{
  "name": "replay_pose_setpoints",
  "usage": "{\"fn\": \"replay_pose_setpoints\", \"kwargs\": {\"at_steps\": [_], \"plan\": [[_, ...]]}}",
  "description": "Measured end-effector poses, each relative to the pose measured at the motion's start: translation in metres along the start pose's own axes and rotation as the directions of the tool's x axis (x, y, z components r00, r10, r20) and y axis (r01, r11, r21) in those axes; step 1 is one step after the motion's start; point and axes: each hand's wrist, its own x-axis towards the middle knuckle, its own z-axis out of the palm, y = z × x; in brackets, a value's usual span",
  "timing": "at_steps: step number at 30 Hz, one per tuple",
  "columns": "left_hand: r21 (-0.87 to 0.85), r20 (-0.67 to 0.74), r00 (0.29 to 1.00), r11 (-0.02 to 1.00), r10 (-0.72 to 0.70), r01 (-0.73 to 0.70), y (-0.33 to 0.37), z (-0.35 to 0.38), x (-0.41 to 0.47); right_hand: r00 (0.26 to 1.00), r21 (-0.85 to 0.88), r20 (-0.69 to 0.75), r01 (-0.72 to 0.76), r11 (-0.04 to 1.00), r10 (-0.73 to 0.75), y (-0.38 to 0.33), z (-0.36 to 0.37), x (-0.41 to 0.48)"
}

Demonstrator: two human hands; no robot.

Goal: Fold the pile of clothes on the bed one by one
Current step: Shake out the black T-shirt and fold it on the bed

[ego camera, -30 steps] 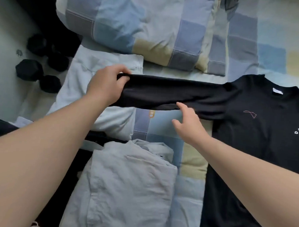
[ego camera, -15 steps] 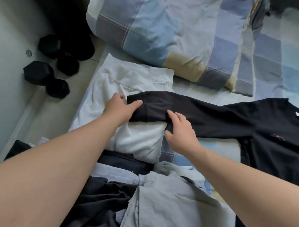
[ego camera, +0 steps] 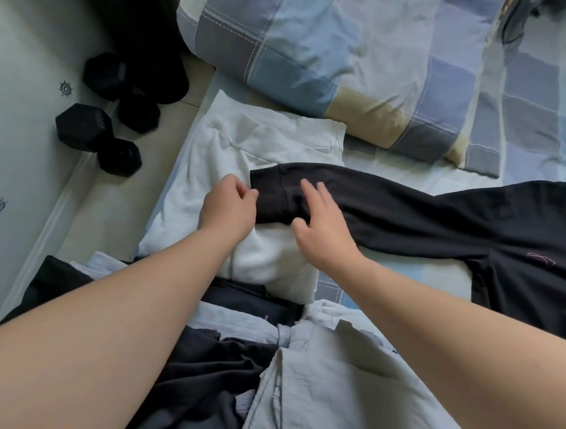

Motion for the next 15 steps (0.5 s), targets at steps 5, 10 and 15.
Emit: {"fn": "replay_pose_setpoints", "kwargs": {"at_steps": [5,10,15], "plan": [[0.125,-0.112,0.987,0.987,0.118,-0.104,0.024,0.009,-0.033,0.967,0.085,0.25,-0.072,0.994,0.048,0.01,-0.015,-0.014],[0.202,0.045,0.952,0.931,0.302,-0.305,0.072,0.03,-0.078,0.99,0.268,0.142,-0.047,0.962,0.009,0.044,-0.06,-0.065],[0.237,0.269,0.858,0.834,0.437,-0.499,0.127,0.085,-0.148,0.977,0.349,-0.031,-0.187,0.918,0.211,0.127,-0.124,-0.135]]}}
